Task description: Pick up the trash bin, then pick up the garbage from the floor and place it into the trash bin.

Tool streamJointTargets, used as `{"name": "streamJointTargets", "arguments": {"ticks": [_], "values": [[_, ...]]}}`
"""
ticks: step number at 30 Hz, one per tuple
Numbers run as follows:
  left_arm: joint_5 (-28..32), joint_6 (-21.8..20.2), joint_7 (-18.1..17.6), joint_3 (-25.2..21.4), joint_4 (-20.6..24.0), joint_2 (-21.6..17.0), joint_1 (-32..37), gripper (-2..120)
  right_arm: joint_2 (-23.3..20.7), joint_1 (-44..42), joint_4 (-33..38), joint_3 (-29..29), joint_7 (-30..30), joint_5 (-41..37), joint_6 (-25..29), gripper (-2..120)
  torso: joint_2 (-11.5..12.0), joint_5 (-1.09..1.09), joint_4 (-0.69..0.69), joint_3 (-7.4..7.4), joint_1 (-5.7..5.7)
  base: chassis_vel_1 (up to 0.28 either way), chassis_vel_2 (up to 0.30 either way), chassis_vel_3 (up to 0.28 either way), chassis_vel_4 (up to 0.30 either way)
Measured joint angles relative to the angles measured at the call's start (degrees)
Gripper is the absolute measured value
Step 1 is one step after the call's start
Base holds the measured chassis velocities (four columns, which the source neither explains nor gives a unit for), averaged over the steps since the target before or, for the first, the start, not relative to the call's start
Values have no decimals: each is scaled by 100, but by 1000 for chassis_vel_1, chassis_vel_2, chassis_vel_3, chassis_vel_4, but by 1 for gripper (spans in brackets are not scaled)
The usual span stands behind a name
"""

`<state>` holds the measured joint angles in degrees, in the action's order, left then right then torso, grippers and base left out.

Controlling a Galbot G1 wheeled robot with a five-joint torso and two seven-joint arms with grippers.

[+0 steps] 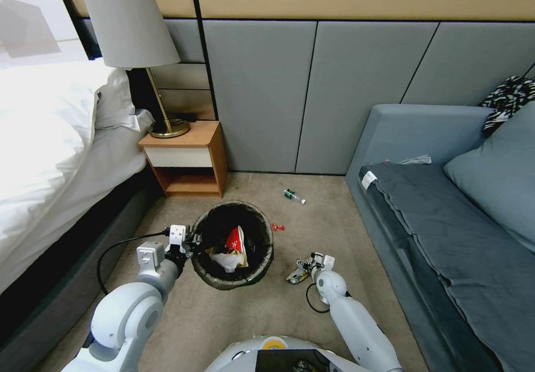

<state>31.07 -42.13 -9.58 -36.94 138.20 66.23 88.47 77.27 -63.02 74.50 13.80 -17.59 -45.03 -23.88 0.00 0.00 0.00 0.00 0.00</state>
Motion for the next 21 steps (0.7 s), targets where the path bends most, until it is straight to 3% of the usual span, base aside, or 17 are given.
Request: {"name": "streamJointTargets", "arguments": {"ticks": [1, 6, 9, 14, 15, 21], "values": [[0, 0, 1, 1, -3, -2, -1, 1, 0, -19, 7, 4, 26, 3, 0, 78, 0, 1, 0, 0, 0, 0, 0, 0, 0], [2, 0, 2, 0, -10, -7, -2, 1, -2, -39, 18, 7, 70, 3, 0, 65, 0, 1, 0, 0, 0, 0, 0, 0, 0], [3, 0, 3, -1, -24, -5, -8, 1, 2, -43, -11, 11, 93, 3, 10, 48, -1, 0, 0, 0, 0, 0, 0, 0, 0], [5, 0, 5, 5, -30, -1, -14, 1, 4, -56, -45, 16, 121, 1, 20, 37, -1, 0, 0, 0, 0, 0, 0, 0, 0], [5, 0, 5, 7, -31, -1, -17, 1, 4, -58, -58, 22, 130, 0, 26, 28, -1, 0, 0, 0, 0, 0, 0, 0, 0], [6, 0, 5, 12, -34, 1, -19, 1, 2, -67, -89, 40, 140, -1, 58, 9, 0, 0, 0, 0, 0, 0, 0, 0, 0]]}}
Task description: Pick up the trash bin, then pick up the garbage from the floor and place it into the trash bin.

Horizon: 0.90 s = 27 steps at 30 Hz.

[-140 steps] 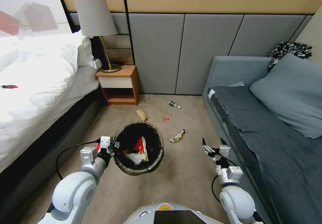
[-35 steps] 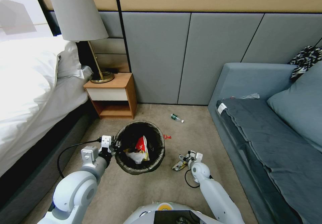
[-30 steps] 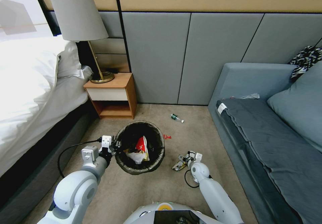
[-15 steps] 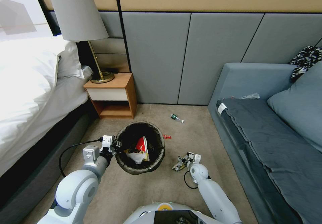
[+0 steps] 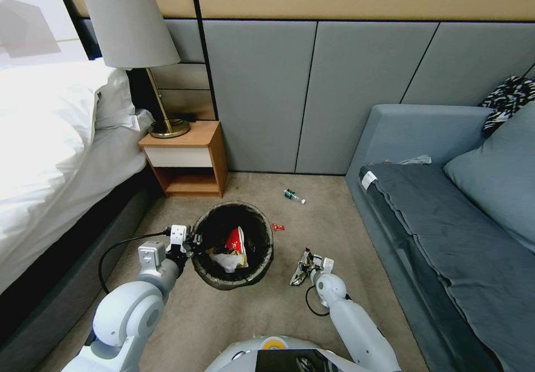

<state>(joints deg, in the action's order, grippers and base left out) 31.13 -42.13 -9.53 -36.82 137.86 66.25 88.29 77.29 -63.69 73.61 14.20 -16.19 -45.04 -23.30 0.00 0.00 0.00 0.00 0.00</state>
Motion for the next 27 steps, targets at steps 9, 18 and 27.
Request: {"name": "streamJointTargets", "arguments": {"ticks": [9, 18, 27], "values": [[0, 0, 0, 3, 4, -5, 2, 1, 22, 0, -73, 13, 12, 95, 97, 0, 0, 0, 0, 0, 0, 0, 0, 0, 0], [0, 0, 0, 5, 25, -1, 13, 1, -153, -147, 608, 225, 33, 810, 347, 0, 0, -2, 0, 0, 0, 0, 0, 0, 0], [1, 0, 0, 15, 46, -14, 11, 1, -1108, -598, 3125, 907, -18, 710, 103, 0, 0, -1, 0, 0, 0, 0, 0, 0, 0]]}}
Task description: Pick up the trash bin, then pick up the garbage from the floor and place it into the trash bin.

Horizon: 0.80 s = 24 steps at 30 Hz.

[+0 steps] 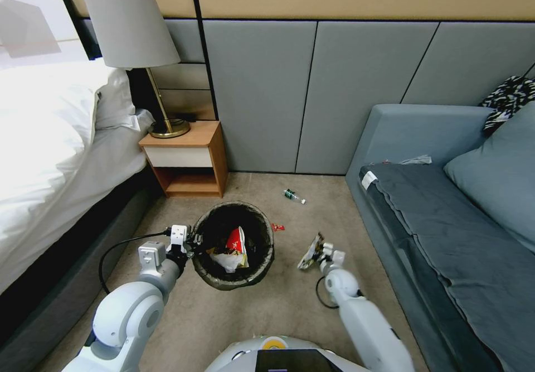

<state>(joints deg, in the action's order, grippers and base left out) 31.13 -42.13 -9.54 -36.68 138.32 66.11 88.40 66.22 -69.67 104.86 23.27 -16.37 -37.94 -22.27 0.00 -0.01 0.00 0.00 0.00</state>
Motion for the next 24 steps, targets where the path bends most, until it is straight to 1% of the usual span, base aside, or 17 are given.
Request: {"name": "streamJointTargets", "arguments": {"ticks": [1, 3, 5, 6, 8, 9, 10, 11, 12, 13, 14, 15, 16, 18, 22, 23, 24], "values": [[0, 0, 0, 0, 0, 0, 0, 1, 0, 0, 0, 0, 0, 0, 0, 0, 0, 0, 0, 0, 0, 0, 0, 0, 0], [1, 0, 0, 5, 0, -13, -6, 1, -348, -16, 435, 121, -33, -178, -72, 0, 0, 1, -1, 0, 0, 0, 0, 0, 0], [1, 0, 0, 5, 0, -13, -6, 1, -348, -16, 435, 121, -33, -178, -72, 0, 0, 1, -1, 0, 0, 0, 0, 0, 0], [2, 0, 0, 9, 0, -20, -8, 1, -615, 5, 834, 218, -43, -328, -118, 0, 0, 2, 0, 0, 0, 0, 0, 0, 0], [4, 0, 0, 13, 0, -28, -6, 1, -814, 58, 1263, 294, -81, -646, -215, 0, 0, -6, -2, 1, 1, 0, 0, 0, 0], [4, 0, 0, 13, 0, -28, -6, 1, -814, 58, 1263, 294, -81, -646, -215, 0, 0, -6, -2, 1, 1, 0, 0, 0, 0], [3, 0, 0, 13, 0, -30, -3, 1, -908, 108, 1505, 343, -94, -814, -253, 0, 0, 1, 2, 0, 0, 0, 0, 0, 0], [4, 0, 0, 16, 0, -37, -1, 1, -1009, 153, 1781, 369, -95, -1032, -310, 0, 0, 10, 0, 1, 0, 0, 0, 0, 0], [4, 0, 0, 16, 0, -37, -1, 1, -1009, 153, 1781, 369, -95, -1032, -310, 0, 0, 10, 0, 1, 0, 0, 0, 0, 0], [4, 0, 1, 19, 0, -46, 1, 1, -1081, 193, 1991, 365, -86, -1216, -367, 0, 0, -4, 1, 1, 0, 0, 0, 0, 0], [3, 0, 0, 22, 0, -54, 0, 1, -1137, 239, 2162, 344, -72, -1350, -405, 0, 0, -2, 0, 0, 0, 0, 0, 0, 0], [0, 0, -1, 26, -1, -64, -2, 1, -1189, 286, 2305, 307, -46, -1472, -444, 0, 0, 5, 0, 0, 0, 0, 0, 0, 0], [0, 0, -1, 26, -1, -64, -2, 1, -1189, 286, 2305, 307, -46, -1472, -444, 0, 0, 5, 0, 0, 0, 0, 0, 0, 0], [2, 0, 1, 44, -2, -89, -13, 1, -1294, 448, 2590, 148, 6, -1759, -536, 0, 0, -2, 0, 1, 0, 0, 0, 0, 0], [1, 0, -1, 65, -10, -106, -26, 1, -1362, 632, 2784, -21, 85, -2010, -623, 0, 0, 2, 0, 0, 0, 0, 0, 0, 0], [1, 0, 0, 77, -15, -113, -32, 1, -1390, 727, 2847, -114, 171, -2118, -661, 0, 0, 0, 0, 1, 0, 0, 0, 0, 0], [1, 0, 0, 89, -21, -116, -39, 1, -1408, 818, 2880, -203, 273, -2170, -679, 0, 0, 2, 0, 0, 0, 0, 0, 0, 0]]}}
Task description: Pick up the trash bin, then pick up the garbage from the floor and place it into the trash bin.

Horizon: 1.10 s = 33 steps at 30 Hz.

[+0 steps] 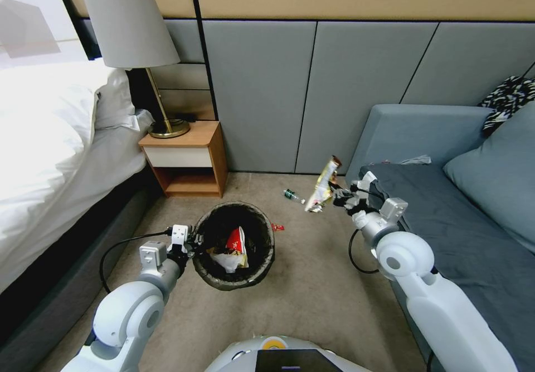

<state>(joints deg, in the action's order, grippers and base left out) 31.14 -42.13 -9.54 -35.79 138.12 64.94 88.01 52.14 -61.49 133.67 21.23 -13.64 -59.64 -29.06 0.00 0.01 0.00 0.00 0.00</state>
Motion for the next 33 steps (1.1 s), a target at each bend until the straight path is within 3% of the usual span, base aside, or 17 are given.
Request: {"name": "streamJointTargets", "arguments": {"ticks": [6, 13, 25, 33], "values": [[-5, 0, -8, 73, -20, -26, -47, 1, -50, 595, -7, -672, 542, -173, -114, 0, 0, 0, 0, 0, 0, 0, 0, 0, 0], [-14, 0, -20, 122, -54, -43, -93, 1, -34, 1054, -70, -1519, 767, -224, -169, 0, 0, 0, 0, 0, 0, 0, 0, 0, 0], [-23, 0, -37, 152, -98, -20, -183, 1, 168, 1538, -324, -2817, 525, 43, -435, 0, 0, 0, 0, 0, 0, 0, 0, 0, 0], [-22, 0, -36, 138, -107, -19, -199, 1, 196, 1423, -394, -3040, 445, 255, -571, 0, 0, -1, 0, 0, 0, 0, 0, 0, 0]]}}
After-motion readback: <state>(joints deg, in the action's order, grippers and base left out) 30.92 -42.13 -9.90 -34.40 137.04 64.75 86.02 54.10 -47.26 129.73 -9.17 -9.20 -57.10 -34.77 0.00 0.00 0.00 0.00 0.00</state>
